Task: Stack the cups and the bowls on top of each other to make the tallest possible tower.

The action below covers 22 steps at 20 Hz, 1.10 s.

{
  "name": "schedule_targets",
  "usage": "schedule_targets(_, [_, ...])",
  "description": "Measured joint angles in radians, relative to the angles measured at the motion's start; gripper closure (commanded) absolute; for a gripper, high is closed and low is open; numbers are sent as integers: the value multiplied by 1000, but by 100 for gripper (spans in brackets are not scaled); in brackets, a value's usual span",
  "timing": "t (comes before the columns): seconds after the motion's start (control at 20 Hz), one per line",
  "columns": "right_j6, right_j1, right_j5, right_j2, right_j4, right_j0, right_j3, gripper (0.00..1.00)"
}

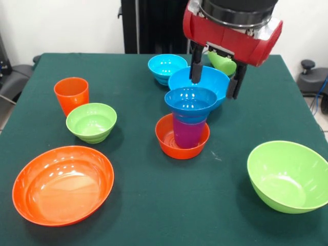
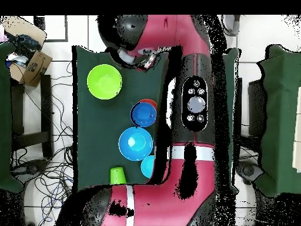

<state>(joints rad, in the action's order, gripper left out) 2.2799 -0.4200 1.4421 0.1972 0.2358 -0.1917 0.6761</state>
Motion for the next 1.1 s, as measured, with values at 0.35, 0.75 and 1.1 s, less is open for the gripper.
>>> schedule_targets(0.35, [-21,50,41,25,19,-1,-193,0])
schedule_targets(0.75, [-54,42,69,29,18,-3,-241,0])
schedule_targets(1.1, [-116,75,108,62,30,-9,-354,0])
